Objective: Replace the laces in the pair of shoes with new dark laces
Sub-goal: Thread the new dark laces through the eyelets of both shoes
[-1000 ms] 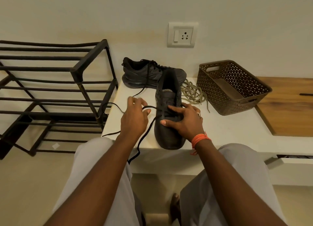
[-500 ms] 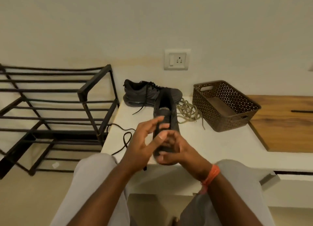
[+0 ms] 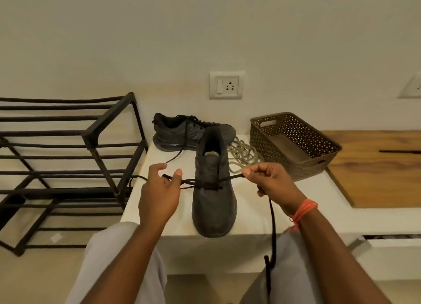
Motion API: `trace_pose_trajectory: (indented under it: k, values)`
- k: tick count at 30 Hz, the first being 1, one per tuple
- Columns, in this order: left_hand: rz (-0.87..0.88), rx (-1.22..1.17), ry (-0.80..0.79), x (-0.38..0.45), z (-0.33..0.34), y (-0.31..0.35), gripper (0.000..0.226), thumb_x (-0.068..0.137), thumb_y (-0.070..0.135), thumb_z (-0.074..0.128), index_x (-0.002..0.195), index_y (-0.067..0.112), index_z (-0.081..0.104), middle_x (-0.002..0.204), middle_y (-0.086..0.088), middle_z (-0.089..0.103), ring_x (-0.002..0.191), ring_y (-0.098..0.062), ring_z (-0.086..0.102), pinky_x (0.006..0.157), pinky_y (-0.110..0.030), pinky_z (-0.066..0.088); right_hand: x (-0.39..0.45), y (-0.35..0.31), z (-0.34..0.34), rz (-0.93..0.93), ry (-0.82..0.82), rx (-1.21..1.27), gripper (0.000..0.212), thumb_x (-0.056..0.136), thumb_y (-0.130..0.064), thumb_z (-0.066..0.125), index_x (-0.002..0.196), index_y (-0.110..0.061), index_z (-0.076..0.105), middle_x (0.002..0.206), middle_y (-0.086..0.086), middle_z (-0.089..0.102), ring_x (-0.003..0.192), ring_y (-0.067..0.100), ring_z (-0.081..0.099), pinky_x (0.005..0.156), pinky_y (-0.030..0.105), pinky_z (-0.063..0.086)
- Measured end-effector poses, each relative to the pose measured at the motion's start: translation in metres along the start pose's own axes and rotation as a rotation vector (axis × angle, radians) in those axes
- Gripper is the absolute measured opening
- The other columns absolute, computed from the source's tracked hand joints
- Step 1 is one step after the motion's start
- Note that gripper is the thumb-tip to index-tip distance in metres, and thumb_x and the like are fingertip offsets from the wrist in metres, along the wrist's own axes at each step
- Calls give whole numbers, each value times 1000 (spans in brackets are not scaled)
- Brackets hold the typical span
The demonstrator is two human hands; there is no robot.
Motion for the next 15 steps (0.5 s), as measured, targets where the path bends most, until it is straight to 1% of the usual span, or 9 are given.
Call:
trace_pose_trajectory:
  k: [2,3,4,6,8,9,12,14,15]
  values:
    - [366,206,119,-14,-5,24,37,92,48,52,117,21,57,80,2,60,76,-12,58,65,-25,43,2,-2,17,-58,-43,37,15,90,-16,66,86,-3,71,50,-9,45,47,6,37,43,20,33]
    - [522,251,128,-20,-2,33,39,92,52,50,115,21,59,86,4,58,79,-9,53,66,-24,38,4,-5,27,-100,-65,57,15,91,-12,64,88,1,71,49,-13,48,45,2,39,43,16,33]
    - [645,296,90,-26,6,40,45,91,58,47,118,24,59,99,3,56,90,-7,48,73,-25,35,5,-6,35,-143,-91,71,15,91,-8,63,90,5,70,50,-14,54,44,0,45,45,11,35]
    - [753,321,-165,-34,26,43,53,88,67,40,129,36,52,116,11,50,102,1,39,85,-26,29,6,-8,48,-209,-144,86,15,93,-5,60,95,6,70,61,-11,65,55,-1,58,55,10,42]
    - [719,228,-388,-34,38,38,44,86,68,40,126,49,46,103,20,58,91,5,49,84,-23,33,4,-6,54,-248,-182,48,15,94,-10,60,96,-1,72,74,-4,70,69,4,64,65,15,47]
    - [688,179,-423,-30,39,37,39,86,68,42,119,50,49,89,20,63,82,2,55,80,-23,40,3,-3,54,-242,-190,29,14,93,-10,60,94,-3,73,74,-4,71,68,4,64,65,14,47]
    - [582,24,-318,-18,20,36,28,82,59,53,96,40,68,63,17,64,63,-5,59,63,-17,46,6,3,44,-181,-136,34,10,89,-8,66,94,-1,71,68,6,68,54,1,59,56,10,44]
    - [451,-84,-173,-5,-2,28,21,86,44,59,90,28,72,59,19,61,61,-4,59,59,-14,46,7,4,32,-149,-104,-3,13,87,-11,69,92,0,71,70,16,67,52,1,57,55,10,44]
    - [371,-63,-76,1,-14,19,23,88,42,59,90,23,72,61,17,60,63,-5,58,62,-18,46,7,6,27,-144,-104,-49,13,86,-14,69,89,-2,72,72,15,68,54,1,58,58,13,47]
Point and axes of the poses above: each hand's wrist, its own x-axis towards the middle knuckle, its own z-axis out of the palm, y = z × x, the point moved 5 cm from there along x, towards the middle knuckle
